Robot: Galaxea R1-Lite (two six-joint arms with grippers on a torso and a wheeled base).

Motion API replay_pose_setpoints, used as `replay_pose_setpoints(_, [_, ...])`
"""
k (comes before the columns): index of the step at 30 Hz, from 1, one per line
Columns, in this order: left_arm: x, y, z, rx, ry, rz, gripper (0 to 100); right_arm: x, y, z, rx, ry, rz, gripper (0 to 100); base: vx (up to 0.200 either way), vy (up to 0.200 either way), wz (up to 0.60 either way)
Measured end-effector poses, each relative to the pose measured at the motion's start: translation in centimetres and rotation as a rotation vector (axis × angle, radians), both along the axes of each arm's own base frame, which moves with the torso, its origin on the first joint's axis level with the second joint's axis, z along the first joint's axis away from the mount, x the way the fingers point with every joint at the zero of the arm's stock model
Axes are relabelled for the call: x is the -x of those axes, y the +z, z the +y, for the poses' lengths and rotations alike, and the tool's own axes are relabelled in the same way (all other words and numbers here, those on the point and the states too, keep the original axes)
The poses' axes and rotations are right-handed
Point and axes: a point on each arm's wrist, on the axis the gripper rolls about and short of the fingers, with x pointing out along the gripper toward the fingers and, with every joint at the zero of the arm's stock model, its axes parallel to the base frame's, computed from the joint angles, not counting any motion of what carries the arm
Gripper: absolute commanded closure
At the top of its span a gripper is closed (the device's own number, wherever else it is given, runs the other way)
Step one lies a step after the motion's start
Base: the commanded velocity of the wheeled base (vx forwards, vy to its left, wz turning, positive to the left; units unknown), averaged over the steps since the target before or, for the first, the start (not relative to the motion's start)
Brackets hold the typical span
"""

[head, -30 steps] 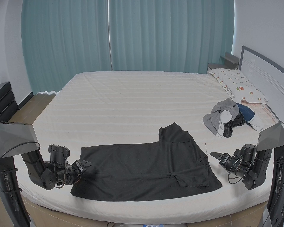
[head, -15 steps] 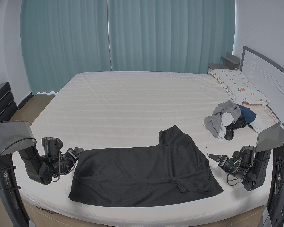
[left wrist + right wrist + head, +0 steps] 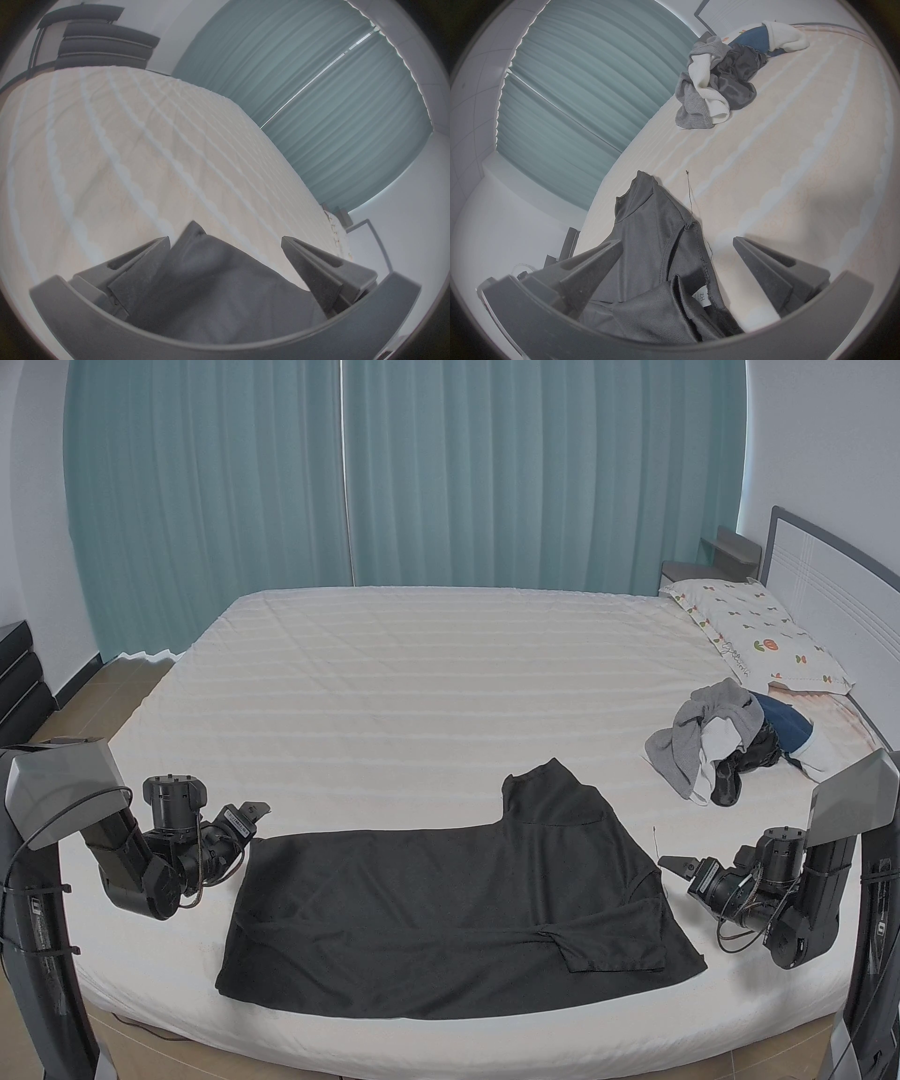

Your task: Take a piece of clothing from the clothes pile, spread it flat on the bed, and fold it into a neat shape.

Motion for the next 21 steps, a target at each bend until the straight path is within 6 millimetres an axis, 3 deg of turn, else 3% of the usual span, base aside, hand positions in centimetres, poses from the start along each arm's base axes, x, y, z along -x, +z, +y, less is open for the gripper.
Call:
replay_pose_setpoints(12, [-4.7, -3.0, 0.8, -0.166, -0.095, -0.059, 0, -0.2, -0.9, 0.0, -0.068, -0.031, 0.040, 0, 0.000, 0.000, 0.00])
replay_pose_setpoints(21, [-5.1, -4.4, 0.6, -0.154, -0.125, -0.043, 0, -0.5, -1.6, 0.6, -0.069, -0.020, 0.052, 0, 0.000, 0.000, 0.00])
